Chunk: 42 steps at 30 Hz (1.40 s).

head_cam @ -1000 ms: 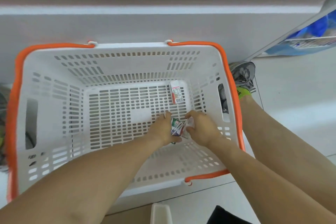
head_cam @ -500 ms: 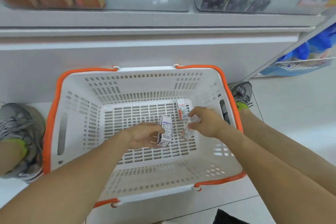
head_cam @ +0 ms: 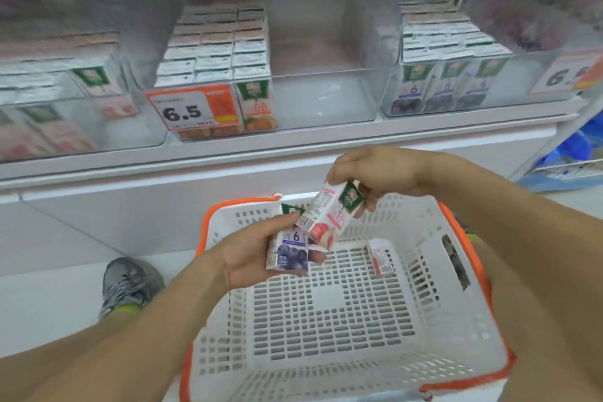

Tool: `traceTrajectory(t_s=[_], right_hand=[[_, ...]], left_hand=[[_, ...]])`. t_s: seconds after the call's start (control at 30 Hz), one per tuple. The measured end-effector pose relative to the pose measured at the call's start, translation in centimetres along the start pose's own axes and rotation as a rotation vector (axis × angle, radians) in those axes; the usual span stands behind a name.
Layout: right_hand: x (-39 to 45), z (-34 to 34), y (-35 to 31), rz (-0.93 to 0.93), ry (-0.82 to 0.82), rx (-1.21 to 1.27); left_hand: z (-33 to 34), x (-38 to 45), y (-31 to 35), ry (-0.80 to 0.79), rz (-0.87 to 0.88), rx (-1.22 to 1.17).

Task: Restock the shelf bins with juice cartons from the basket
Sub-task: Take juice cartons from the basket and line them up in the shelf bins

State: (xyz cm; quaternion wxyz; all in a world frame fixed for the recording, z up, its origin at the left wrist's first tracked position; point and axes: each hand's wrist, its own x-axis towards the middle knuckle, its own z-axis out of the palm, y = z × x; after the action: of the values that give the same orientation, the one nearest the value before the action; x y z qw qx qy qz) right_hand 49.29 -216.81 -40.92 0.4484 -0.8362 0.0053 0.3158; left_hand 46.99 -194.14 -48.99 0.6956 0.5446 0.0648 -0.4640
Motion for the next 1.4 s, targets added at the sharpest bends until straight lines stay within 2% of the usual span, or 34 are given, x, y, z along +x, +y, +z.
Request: traceTrajectory(t_s=[0.17,0.3,0.37,0.47,0.6,0.7,0.77,0.9,0.97,1.07,1.2,1.4], right_hand=[[0.1,1.2,-3.3,-0.121,-0.050,0.130],[-0.1,2.4,-5.5,-0.297,-0.158,0.375],[0.0,3.5,-6.6,-0.380,-0.157,0.494],[0.1,5.2,-8.1,-0.485,-0.029,0.610],[0.3,6.6,-10.7,-0.623,0.206,0.627],[0.9,7.5,-14.7,-0.676,0.222,0.691],[1.7,8.0,-18.1,-0.728,0.271,0.559],[4.2,8.1,-25.0,-0.870,0.532,-0.133],[6.0,8.0,-27.7,-0.835,0.617,-0.492],[9.8,8.5,-30.6,-0.654,0.577,-0.813],[14.5,10.6,-31.8,-0.448,0.519,-0.905],[16.8,12.4,-31.4,-0.473,0.584,-0.914]], left_hand=[[-0.5,-4.7,4.9,0.025,0.066,0.132],[-1.8,-9.6,8.7,0.019,0.092,0.199],[-2.6,-11.8,9.8,0.063,0.152,0.170],[-3.8,-13.5,10.1,0.161,0.255,0.082],[-6.7,-14.0,10.2,0.401,0.325,-0.023],[-8.5,-14.8,10.6,0.436,0.267,-0.032],[-9.5,-15.6,10.7,0.436,0.195,0.014],[-12.0,-17.2,10.7,0.415,0.181,0.103],[-12.7,-18.1,10.9,0.409,0.235,0.175],[-13.6,-18.4,11.3,0.457,0.310,0.188],[-14.6,-17.6,11.4,0.514,0.380,0.208],[-15.3,-17.0,11.4,0.561,0.440,0.067]])
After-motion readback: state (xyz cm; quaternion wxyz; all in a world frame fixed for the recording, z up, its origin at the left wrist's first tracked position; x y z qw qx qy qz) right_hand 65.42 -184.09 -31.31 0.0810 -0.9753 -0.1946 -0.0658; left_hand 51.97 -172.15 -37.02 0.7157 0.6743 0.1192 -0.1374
